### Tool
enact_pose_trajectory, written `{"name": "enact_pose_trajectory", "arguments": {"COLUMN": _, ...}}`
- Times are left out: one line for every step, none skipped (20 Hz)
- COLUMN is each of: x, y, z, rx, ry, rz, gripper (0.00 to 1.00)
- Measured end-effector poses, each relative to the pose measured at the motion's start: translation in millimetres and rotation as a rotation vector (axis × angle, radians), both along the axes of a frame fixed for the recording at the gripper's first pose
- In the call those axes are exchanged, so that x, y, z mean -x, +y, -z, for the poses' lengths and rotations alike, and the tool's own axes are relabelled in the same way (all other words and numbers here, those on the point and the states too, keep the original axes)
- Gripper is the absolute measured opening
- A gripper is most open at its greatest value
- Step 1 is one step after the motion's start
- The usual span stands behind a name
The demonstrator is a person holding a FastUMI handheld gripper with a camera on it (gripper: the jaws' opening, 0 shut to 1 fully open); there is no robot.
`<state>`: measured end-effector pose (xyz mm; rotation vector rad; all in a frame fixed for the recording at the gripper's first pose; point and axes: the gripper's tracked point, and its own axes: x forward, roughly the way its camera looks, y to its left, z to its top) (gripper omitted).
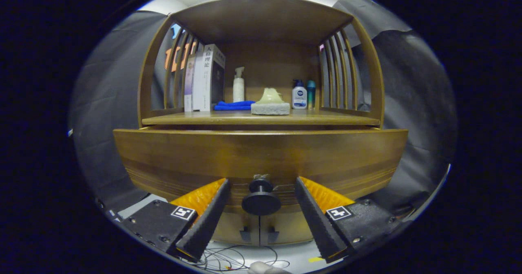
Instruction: Pull open the drawer, take out the items inside it, and place them on the countertop above the cabinet.
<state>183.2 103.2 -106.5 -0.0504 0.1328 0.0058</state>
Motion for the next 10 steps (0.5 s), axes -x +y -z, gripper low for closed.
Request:
{"name": "enact_pose_trajectory", "arguments": {"x": -5, "y": 0, "z": 0, "rx": -0.002, "ry": -0.002, "rz": 0.0, "gripper": 1.0}}
{"name": "enact_pose_trajectory", "arguments": {"x": -10, "y": 1, "z": -1, "rx": -0.002, "ry": -0.006, "rz": -0.001, "gripper": 1.0}}
{"name": "enact_pose_trajectory", "arguments": {"x": -13, "y": 0, "z": -1, "rx": -0.002, "ry": -0.009, "rz": -0.002, "gripper": 1.0}}
{"name": "enact_pose_trajectory", "arguments": {"x": -18, "y": 1, "z": -1, "rx": -0.001, "ry": -0.008, "rz": -0.002, "gripper": 1.0}}
{"name": "enact_pose_trajectory", "arguments": {"x": -22, "y": 1, "z": -1, "rx": -0.003, "ry": -0.008, "rz": -0.002, "gripper": 1.0}}
{"name": "enact_pose_trajectory", "arguments": {"x": -27, "y": 1, "z": -2, "rx": -0.008, "ry": -0.006, "rz": -0.002, "gripper": 1.0}}
{"name": "enact_pose_trajectory", "arguments": {"x": -31, "y": 2, "z": -2, "rx": -0.011, "ry": -0.007, "rz": -0.002, "gripper": 1.0}}
{"name": "enact_pose_trajectory", "arguments": {"x": -35, "y": 2, "z": -2, "rx": -0.014, "ry": -0.007, "rz": -0.002, "gripper": 1.0}}
{"name": "enact_pose_trajectory", "arguments": {"x": -38, "y": 3, "z": -2, "rx": -0.016, "ry": -0.007, "rz": -0.003, "gripper": 1.0}}
{"name": "enact_pose_trajectory", "arguments": {"x": -42, "y": 3, "z": -2, "rx": -0.019, "ry": -0.008, "rz": -0.003, "gripper": 1.0}}
